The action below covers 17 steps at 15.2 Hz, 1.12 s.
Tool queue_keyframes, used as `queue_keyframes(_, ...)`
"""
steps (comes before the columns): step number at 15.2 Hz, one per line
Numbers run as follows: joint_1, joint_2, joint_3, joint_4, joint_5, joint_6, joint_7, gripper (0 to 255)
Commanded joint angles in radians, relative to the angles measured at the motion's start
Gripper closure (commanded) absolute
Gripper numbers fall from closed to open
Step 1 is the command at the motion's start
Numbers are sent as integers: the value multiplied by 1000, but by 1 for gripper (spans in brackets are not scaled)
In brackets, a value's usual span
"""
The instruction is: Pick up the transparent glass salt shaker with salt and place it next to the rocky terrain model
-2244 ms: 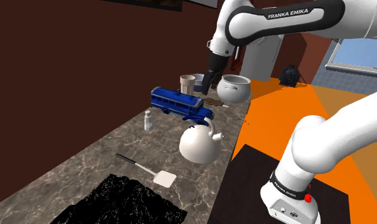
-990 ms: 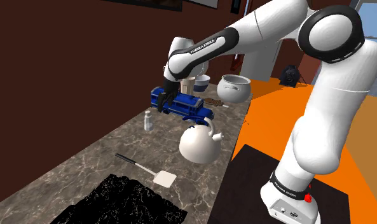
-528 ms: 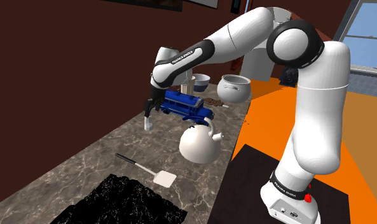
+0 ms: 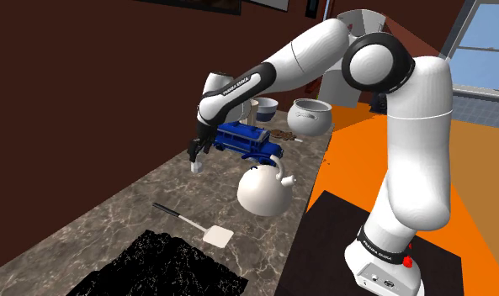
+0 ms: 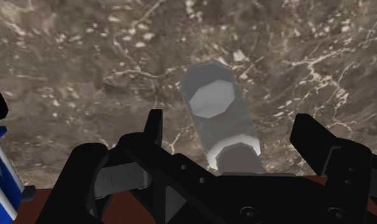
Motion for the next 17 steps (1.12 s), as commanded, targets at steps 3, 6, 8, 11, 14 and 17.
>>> queue_keyframes(3, 0, 2, 0, 1, 0, 2, -1, 0)
queue_keyframes(6, 0, 2, 0, 1, 0, 1, -1, 255)
queue_keyframes(8, 0, 2, 0, 1, 0, 1, -1, 255)
queue_keyframes(11, 0, 2, 0, 1, 0, 1, -1, 255)
queue_keyframes(14, 0, 3, 0, 1, 0, 1, -1, 255)
queue_keyframes(17, 1, -13, -2, 8, -4, -20, 5, 255)
